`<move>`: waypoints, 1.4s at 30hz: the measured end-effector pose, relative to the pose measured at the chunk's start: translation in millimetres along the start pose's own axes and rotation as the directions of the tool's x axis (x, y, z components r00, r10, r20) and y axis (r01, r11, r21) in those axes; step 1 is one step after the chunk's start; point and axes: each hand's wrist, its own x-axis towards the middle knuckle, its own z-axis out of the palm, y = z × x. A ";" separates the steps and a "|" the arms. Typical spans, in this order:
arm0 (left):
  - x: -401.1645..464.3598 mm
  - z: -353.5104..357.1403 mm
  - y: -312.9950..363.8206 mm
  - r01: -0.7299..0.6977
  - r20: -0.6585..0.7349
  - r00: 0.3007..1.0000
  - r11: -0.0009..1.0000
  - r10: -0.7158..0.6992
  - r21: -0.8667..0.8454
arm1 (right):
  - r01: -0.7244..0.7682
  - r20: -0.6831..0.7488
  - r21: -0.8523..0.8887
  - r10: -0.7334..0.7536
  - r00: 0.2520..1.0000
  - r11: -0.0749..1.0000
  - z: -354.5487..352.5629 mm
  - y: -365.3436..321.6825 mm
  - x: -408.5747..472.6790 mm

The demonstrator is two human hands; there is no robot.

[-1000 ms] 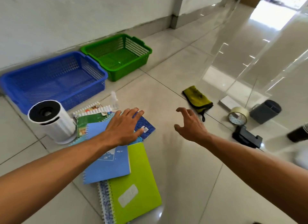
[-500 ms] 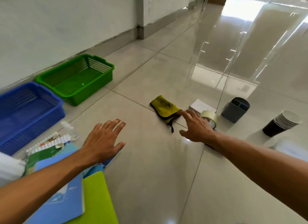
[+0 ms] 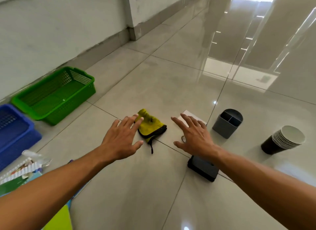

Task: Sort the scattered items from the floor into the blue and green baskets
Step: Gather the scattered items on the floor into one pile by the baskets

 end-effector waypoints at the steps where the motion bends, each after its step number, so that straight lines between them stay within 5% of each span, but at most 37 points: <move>1: 7.5 0.3 5.1 -0.018 0.002 1.000 1.000 0.018 0.003 | -0.010 0.007 -0.007 0.010 1.000 1.000 0.6 4.3 -0.5; 8: 72.5 18.8 15.3 -0.203 0.118 0.976 0.966 0.186 0.161 | -0.061 0.067 0.001 0.060 0.996 0.998 -8.5 34.1 26.5; 14: 129.5 67.0 2.6 -0.329 0.219 0.927 0.940 0.305 0.083 | -0.129 0.237 0.022 0.120 0.964 0.991 -4.1 40.9 51.1; 21: 146.7 99.0 -26.1 -0.139 0.137 0.974 0.954 0.180 -0.265 | -0.429 0.328 0.194 0.354 0.876 0.882 -2.2 44.2 20.0; 25: 120.7 100.6 -72.9 -0.024 0.150 0.986 0.956 0.070 -0.291 | -0.503 0.260 0.243 0.443 0.858 0.830 -11.6 27.8 28.9; 33: 67.9 104.4 -173.9 0.199 0.081 0.980 0.945 -0.184 -0.261 | -0.225 0.069 0.097 0.219 0.973 0.970 -4.3 -71.1 93.3; 38: 35.6 103.7 -239.2 0.448 0.001 0.886 0.855 -0.464 -0.259 | 0.060 -0.014 -0.053 -0.061 0.998 0.997 20.8 -161.6 154.1; 42: 24.3 104.3 -282.7 0.538 0.034 0.821 0.752 -0.570 -0.380 | 0.204 -0.043 -0.004 -0.204 0.978 0.979 44.5 -224.4 191.6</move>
